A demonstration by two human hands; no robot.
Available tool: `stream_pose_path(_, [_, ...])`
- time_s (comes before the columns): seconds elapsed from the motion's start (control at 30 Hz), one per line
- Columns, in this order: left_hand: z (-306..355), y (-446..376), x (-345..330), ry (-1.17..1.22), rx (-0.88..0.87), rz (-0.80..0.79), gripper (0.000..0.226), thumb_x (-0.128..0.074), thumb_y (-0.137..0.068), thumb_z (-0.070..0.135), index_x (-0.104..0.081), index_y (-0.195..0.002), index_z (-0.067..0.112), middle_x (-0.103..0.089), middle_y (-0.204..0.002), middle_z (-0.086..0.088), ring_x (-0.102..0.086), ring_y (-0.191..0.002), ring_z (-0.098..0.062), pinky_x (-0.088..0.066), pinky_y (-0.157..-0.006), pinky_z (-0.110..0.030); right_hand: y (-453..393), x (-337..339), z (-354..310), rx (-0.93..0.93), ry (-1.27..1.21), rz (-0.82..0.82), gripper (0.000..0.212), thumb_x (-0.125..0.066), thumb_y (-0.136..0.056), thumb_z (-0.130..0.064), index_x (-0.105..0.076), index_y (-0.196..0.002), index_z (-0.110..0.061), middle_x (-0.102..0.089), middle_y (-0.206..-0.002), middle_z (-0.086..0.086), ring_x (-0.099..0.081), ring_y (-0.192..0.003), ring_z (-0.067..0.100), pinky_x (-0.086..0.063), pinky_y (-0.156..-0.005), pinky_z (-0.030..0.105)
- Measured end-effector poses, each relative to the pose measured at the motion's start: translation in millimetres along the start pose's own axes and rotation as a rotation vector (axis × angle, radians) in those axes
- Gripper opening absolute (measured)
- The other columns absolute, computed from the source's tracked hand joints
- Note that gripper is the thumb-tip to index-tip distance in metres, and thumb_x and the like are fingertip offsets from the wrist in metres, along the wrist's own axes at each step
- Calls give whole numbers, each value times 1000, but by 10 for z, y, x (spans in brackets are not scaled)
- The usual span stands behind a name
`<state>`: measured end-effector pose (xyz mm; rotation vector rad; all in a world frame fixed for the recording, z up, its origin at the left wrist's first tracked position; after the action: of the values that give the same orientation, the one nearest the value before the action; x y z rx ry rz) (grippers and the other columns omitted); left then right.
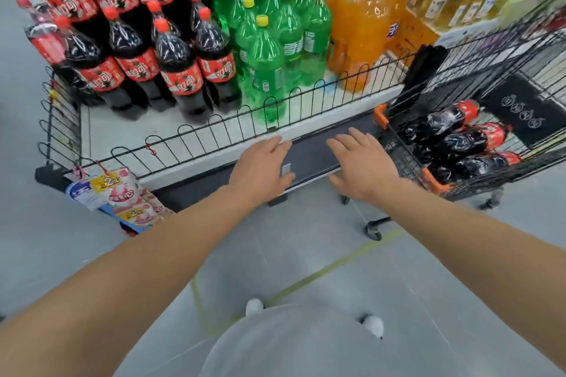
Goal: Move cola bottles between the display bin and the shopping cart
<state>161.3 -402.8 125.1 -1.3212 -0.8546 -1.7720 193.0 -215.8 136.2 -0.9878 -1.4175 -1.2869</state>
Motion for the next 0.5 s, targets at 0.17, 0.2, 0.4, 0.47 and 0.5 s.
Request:
stream_pose_path(0.17, [1017, -261, -326, 6, -36, -31, 74, -60, -95, 44, -30, -157, 16, -28, -163, -9, -30, -147, -31, -27, -119, -41, 518, -228, 993, -40, -16, -21, 79, -52, -100, -51, -17, -163, -19, -20, -169, 3, -6, -159, 30, -8, -129, 48])
stream_pose_path(0.2, [1228, -317, -387, 10, -39, -33, 74, -60, -95, 44, -29, -157, 16, -27, -163, -10, -29, -148, -30, -26, -119, -41, 623, -266, 1202, -44, -18, -15, 78, -53, -100, -51, -19, -163, -20, -22, -169, 3, -7, -159, 30, -9, -128, 48])
stream_pose_path(0.4, [2354, -668, -659, 33, -50, -53, 73, -58, -98, 43, -25, -158, 19, -22, -165, -9, -25, -150, -32, -24, -121, -43, 1138, -405, 2369, -104, -9, -7, 76, -53, -99, -51, -24, -161, -19, -29, -165, 5, -14, -157, 31, -16, -127, 49])
stream_pose_path(0.47, [2664, -816, -730, 38, -68, -70, 74, -58, -98, 43, -24, -158, 19, -22, -165, -9, -24, -150, -32, -23, -121, -43, 1248, -447, 2699, -132, -20, -13, 74, -54, -97, -50, -28, -159, -18, -33, -163, 6, -18, -156, 32, -19, -126, 49])
stream_pose_path(0.5, [2801, -897, -761, 37, -75, -76, 73, -58, -98, 43, -24, -159, 18, -22, -165, -8, -24, -149, -31, -23, -121, -43, 1287, -472, 2849, -144, -26, -21, 73, -55, -97, -49, -30, -158, -17, -34, -162, 7, -18, -156, 33, -20, -126, 49])
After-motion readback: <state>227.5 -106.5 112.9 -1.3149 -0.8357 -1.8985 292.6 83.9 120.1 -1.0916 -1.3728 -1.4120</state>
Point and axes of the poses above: each hand's wrist, its own y-axis away from the middle knuckle, its own x-axis out of the back of the hand, z = x × y, the point moved 5 cm from there along -y, towards the middle knuckle
